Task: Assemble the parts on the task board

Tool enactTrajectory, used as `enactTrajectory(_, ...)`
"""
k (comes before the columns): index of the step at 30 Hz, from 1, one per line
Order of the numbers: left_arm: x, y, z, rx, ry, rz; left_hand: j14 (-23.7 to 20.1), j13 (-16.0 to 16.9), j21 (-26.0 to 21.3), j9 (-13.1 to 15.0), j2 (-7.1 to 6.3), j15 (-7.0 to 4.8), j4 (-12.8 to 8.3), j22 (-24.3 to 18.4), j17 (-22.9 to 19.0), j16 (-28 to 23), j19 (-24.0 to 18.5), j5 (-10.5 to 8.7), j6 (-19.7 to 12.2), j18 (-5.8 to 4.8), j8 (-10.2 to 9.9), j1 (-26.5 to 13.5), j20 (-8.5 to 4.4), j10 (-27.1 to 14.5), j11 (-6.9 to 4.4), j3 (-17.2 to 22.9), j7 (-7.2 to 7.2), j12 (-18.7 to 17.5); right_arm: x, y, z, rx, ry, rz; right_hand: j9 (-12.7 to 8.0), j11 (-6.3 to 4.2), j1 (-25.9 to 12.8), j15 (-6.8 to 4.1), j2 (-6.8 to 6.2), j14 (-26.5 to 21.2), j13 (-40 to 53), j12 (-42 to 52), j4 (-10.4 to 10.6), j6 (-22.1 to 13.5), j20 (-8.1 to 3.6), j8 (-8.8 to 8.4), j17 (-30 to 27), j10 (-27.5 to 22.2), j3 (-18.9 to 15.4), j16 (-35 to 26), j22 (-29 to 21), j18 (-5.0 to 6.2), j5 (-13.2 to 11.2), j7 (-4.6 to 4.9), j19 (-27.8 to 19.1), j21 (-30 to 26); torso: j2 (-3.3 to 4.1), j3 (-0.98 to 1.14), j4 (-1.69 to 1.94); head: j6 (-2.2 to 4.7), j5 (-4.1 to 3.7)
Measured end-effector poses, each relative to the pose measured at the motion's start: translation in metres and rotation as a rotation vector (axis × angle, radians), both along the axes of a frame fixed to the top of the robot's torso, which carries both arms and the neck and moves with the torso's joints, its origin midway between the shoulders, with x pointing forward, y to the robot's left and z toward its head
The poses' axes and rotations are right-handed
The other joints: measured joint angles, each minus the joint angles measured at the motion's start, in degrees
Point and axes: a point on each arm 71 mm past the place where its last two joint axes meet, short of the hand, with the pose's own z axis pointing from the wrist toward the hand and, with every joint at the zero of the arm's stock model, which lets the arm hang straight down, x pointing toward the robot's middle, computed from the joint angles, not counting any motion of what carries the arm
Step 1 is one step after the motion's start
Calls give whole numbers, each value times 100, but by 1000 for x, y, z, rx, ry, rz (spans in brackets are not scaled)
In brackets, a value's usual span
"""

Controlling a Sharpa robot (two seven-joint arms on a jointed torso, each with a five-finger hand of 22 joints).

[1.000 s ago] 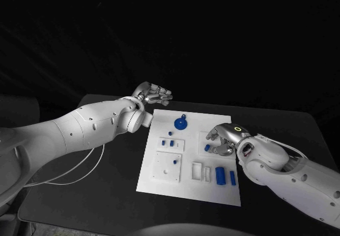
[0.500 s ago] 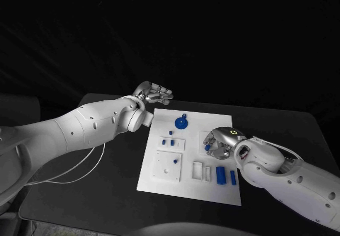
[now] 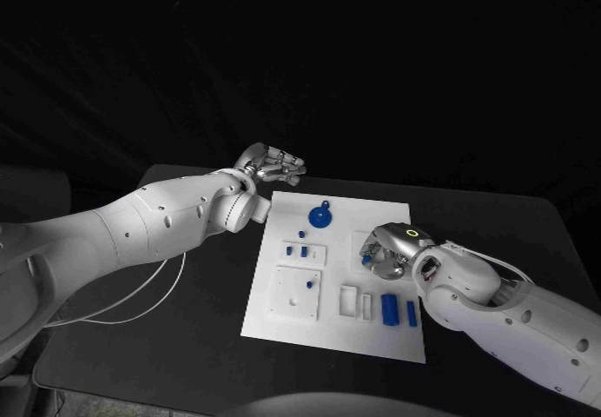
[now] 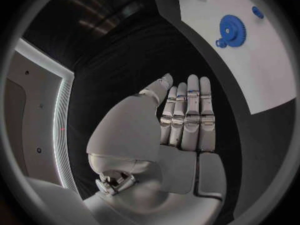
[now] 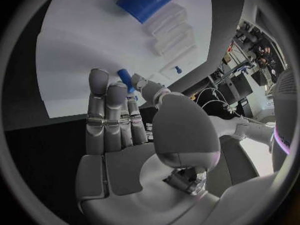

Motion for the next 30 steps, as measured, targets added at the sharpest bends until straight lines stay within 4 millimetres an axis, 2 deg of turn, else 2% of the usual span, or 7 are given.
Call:
enactTrajectory(5,0,0,0,0,1,-1,0,0,0,0,1,0,0,0,0,0,0,0,0,0,0,-1,0,0,0,0,0,0,0,2,-1,-3,-14,-6,0,-25,-79,-63,79,20,4,-14,-113,177,-60,-8,26,129,110,-1,62,-61,-5,-22,2,110,0,2,1,-8,-5)
enactTrajectory(12,0,0,0,0,3,-3,0,0,0,0,1,0,0,0,0,0,0,0,0,0,0,-1,0,0,0,0,0,0,-1,4,-2,-11,-41,-17,2,-50,-147,-83,148,41,11,-8,-257,302,-102,-51,52,228,191,-1,117,-136,-22,-83,0,168,-1,2,1,-18,-10)
enactTrajectory(15,0,0,0,0,4,-3,0,0,0,0,1,0,0,1,0,0,0,0,0,0,0,-1,0,0,0,0,0,0,-2,4,-3,-12,-52,-22,2,-29,-170,-83,171,40,12,1,-325,326,-102,-38,61,251,244,-1,137,-143,-23,-65,-1,199,0,2,1,-20,-14)
enactTrajectory(20,0,1,0,1,5,-2,0,0,0,0,1,0,32,-22,0,0,0,0,0,0,0,-1,0,0,0,0,0,0,-3,2,0,-6,-70,-29,2,-69,-199,-82,200,41,11,2,-354,351,-102,-28,72,314,271,-1,155,-176,-44,-76,-1,230,-1,3,1,-21,-1)
enactTrajectory(30,2,6,-1,5,5,8,0,0,0,0,0,0,32,-21,0,0,0,0,0,0,0,0,0,0,0,0,0,0,-4,4,33,79,-133,-33,4,-101,-201,-101,200,62,12,2,-355,371,-123,-28,80,361,291,-24,173,-187,-49,-96,19,278,-4,3,-2,-13,32)
